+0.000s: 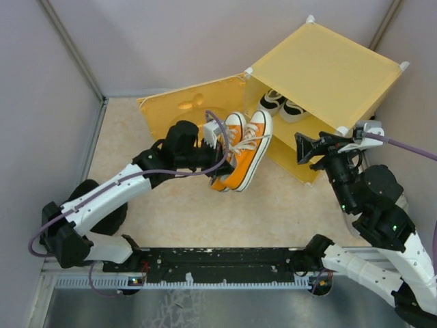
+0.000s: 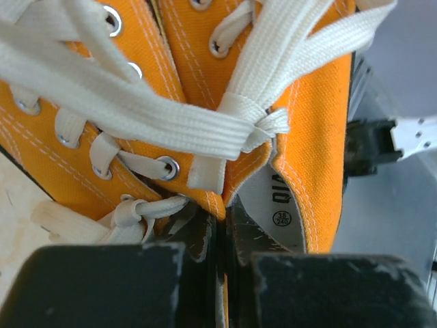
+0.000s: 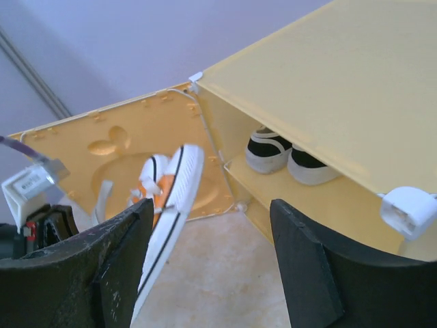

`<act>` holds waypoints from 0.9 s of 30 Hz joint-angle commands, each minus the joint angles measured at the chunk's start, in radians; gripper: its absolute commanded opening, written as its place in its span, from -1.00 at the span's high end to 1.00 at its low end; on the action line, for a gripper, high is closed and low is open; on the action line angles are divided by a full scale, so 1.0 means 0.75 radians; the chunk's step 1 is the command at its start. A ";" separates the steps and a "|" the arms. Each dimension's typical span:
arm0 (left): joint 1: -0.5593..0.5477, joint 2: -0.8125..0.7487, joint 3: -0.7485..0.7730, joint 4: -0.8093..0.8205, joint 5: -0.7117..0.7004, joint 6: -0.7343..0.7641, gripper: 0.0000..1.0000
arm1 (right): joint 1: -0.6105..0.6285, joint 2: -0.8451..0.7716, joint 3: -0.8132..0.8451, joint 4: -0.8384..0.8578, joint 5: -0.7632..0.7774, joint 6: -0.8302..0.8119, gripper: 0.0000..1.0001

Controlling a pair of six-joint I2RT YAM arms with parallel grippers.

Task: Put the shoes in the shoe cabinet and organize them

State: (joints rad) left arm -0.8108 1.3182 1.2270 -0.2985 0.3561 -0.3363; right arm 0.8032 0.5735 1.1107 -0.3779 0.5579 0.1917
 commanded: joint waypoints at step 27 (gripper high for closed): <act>-0.321 0.562 0.281 0.109 -0.531 0.589 1.00 | 0.009 0.070 0.131 -0.241 0.094 -0.063 -0.41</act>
State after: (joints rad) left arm -1.0473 1.8496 1.3560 -0.3363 0.0132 0.0360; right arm 0.8032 0.6167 1.1675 -0.5716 0.6064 0.1646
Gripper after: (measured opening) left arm 0.041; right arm 0.705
